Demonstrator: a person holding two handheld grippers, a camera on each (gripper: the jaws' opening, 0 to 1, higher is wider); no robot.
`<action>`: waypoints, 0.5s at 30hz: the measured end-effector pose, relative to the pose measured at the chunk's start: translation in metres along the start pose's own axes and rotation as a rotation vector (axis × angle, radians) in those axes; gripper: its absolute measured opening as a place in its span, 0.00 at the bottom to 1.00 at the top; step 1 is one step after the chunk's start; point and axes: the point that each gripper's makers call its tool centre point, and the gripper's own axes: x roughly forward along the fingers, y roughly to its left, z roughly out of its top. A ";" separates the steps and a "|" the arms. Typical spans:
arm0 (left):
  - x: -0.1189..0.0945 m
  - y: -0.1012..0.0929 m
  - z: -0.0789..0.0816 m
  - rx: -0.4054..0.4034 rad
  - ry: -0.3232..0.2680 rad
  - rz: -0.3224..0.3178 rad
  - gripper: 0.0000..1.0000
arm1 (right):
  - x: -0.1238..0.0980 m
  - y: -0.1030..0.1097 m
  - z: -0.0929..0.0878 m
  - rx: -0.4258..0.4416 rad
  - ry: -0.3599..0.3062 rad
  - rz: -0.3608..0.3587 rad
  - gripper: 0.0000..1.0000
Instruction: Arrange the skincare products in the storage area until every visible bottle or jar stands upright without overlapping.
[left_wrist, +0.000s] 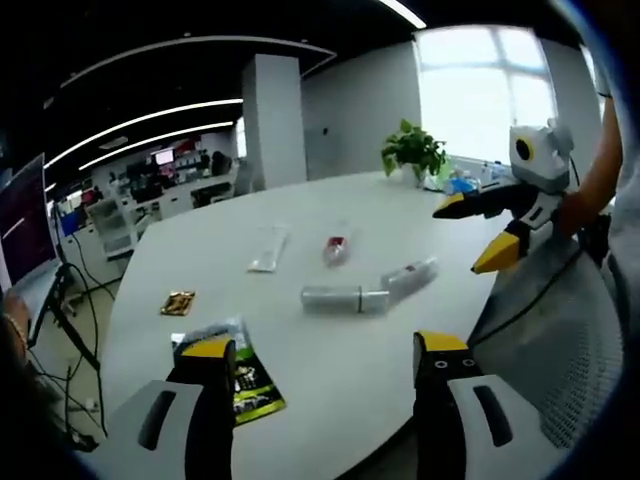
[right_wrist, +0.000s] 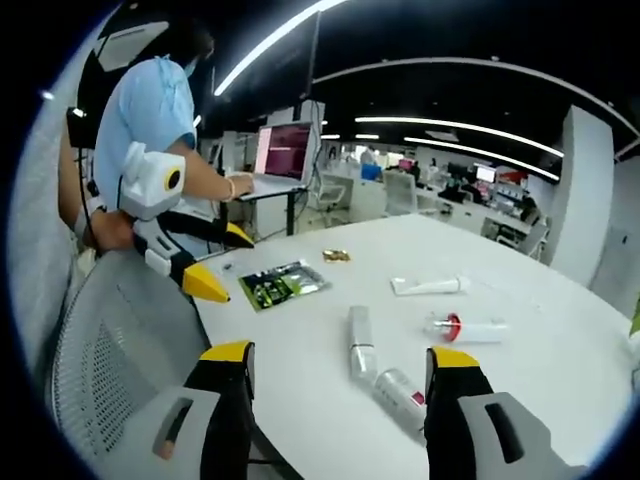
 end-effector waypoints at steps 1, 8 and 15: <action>0.000 0.000 -0.001 0.001 0.005 0.000 0.68 | 0.001 0.002 0.000 -0.001 0.000 0.009 0.68; 0.000 0.002 -0.003 -0.010 0.010 0.005 0.67 | 0.002 0.009 0.002 -0.016 -0.007 0.046 0.64; -0.001 0.004 -0.001 -0.011 0.003 0.013 0.68 | 0.003 0.012 0.002 -0.014 -0.006 0.064 0.66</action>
